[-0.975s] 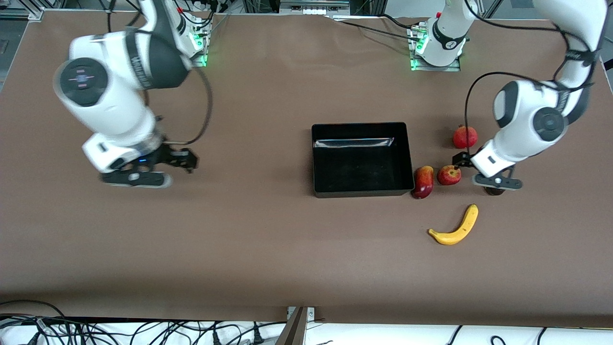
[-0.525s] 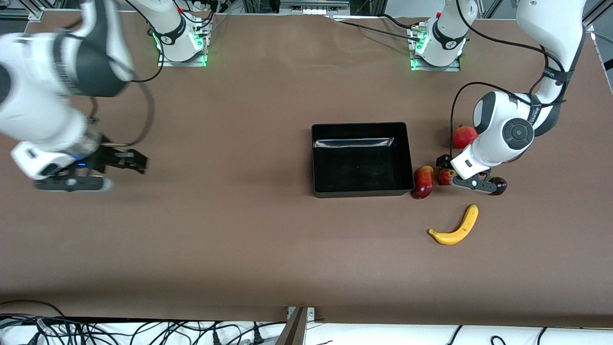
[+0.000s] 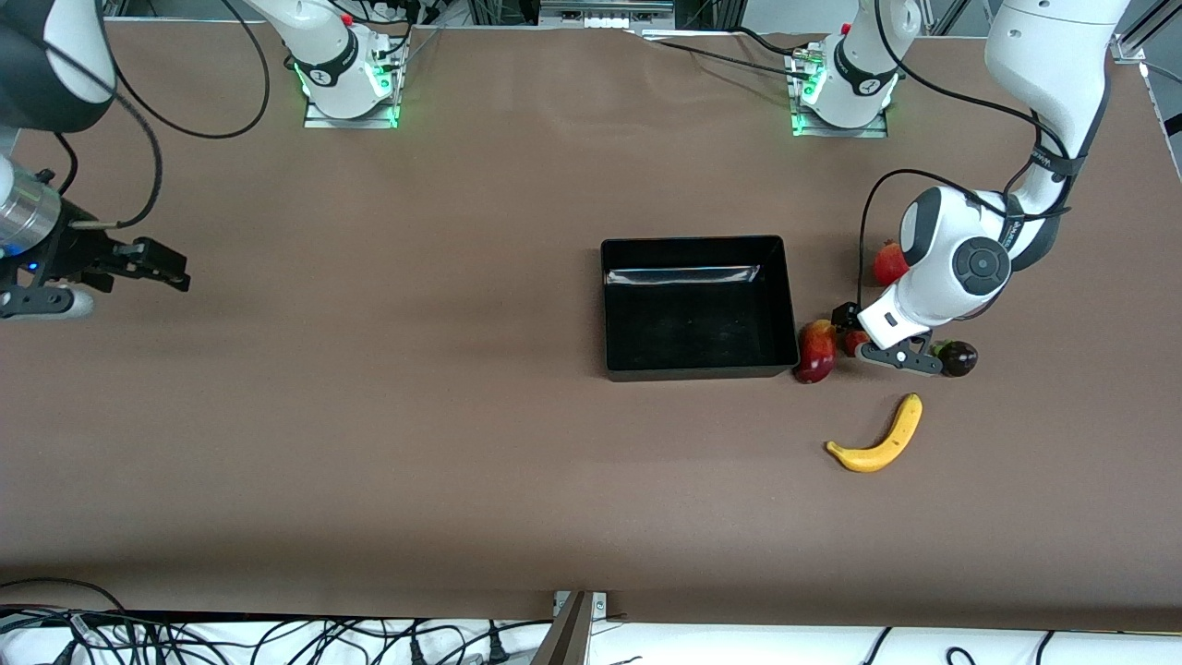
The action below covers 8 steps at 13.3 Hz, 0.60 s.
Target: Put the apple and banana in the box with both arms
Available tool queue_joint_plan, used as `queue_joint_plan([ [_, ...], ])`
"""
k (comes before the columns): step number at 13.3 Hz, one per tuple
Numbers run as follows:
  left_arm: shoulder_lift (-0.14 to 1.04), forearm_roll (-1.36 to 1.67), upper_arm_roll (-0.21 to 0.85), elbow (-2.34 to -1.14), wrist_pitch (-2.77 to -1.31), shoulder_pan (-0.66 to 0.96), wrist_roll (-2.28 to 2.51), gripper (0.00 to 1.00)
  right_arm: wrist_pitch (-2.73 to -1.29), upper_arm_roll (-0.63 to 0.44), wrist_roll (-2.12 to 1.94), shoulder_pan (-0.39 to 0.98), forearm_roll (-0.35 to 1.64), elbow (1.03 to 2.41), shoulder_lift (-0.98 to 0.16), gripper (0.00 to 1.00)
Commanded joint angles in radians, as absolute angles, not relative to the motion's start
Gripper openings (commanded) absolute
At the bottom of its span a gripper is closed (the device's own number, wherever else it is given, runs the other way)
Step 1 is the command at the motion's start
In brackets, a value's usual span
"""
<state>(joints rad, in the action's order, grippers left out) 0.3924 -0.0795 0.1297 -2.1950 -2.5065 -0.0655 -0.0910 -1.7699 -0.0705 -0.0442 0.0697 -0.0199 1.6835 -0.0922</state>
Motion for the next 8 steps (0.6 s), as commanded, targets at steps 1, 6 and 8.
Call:
queue_joint_plan([
  [1, 0.379, -0.106, 0.124, -2.197, -2.500, -0.061, -0.156, 0.06, -1.799, -0.034, -0.048, 0.043, -0.038, 1.733, -0.058, 1.00],
  [6, 0.261, -0.091, 0.133, -2.168, -2.404, -0.061, -0.160, 0.00, -1.787, -0.057, -0.043, 0.038, -0.037, 1.724, -0.063, 1.00],
  [8, 0.188, -0.030, 0.153, -2.128, -2.324, -0.013, -0.143, 0.00, -1.783, -0.066, -0.052, 0.034, -0.026, 1.677, -0.095, 1.00],
])
